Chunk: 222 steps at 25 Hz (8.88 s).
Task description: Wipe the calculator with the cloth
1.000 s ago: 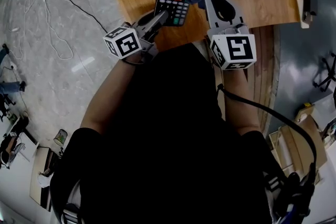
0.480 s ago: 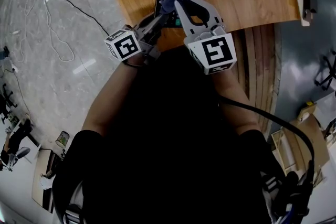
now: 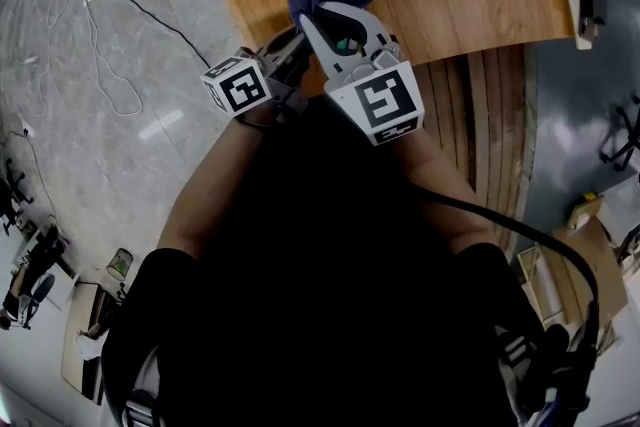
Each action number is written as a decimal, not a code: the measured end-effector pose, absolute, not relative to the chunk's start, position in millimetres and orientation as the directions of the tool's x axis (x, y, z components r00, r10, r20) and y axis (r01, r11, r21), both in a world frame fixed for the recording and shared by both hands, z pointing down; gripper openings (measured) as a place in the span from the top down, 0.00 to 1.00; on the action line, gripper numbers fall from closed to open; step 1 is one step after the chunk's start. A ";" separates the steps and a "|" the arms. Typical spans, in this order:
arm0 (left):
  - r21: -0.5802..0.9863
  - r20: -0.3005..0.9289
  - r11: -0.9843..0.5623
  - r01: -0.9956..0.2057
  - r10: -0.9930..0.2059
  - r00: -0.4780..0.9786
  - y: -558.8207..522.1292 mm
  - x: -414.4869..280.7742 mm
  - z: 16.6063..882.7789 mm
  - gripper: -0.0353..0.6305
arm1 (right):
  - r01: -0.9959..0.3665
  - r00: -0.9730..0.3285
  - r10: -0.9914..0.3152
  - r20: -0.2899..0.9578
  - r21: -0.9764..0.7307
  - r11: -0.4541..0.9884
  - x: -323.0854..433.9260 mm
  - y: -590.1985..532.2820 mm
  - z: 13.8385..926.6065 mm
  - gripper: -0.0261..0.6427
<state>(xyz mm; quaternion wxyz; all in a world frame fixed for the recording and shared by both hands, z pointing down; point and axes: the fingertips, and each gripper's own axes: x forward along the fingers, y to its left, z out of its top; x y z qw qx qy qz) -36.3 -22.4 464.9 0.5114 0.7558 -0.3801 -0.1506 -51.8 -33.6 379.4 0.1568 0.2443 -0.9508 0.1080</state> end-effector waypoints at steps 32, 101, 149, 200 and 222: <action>0.941 0.090 -0.134 -0.312 -0.788 0.609 -26.1 -56.9 462.1 0.84 | -0.682 -0.687 -0.559 0.465 -0.146 0.716 26.7 -63.4 427.9 0.91; 0.964 -0.025 -0.181 -0.194 -0.790 0.612 -30.8 -68.0 435.2 0.84 | -0.625 -0.747 -0.540 0.389 -0.130 0.770 6.7 -85.8 391.2 0.91; 0.974 -0.225 -0.189 0.124 -0.754 0.617 -35.1 -66.0 387.2 0.84 | -0.349 -0.937 -0.335 0.102 -0.323 0.880 0.8 -51.0 394.1 0.91; 0.955 -0.295 -0.222 0.196 -0.765 0.573 -41.2 -62.8 355.7 0.84 | -0.017 -0.973 -0.142 -0.181 -0.560 0.828 26.1 -58.0 365.2 0.91; 0.940 -0.329 -0.179 0.291 -0.709 0.624 -38.6 -56.0 359.1 0.84 | -0.011 -0.954 -0.194 -0.229 -0.619 0.785 7.2 -95.1 367.3 0.91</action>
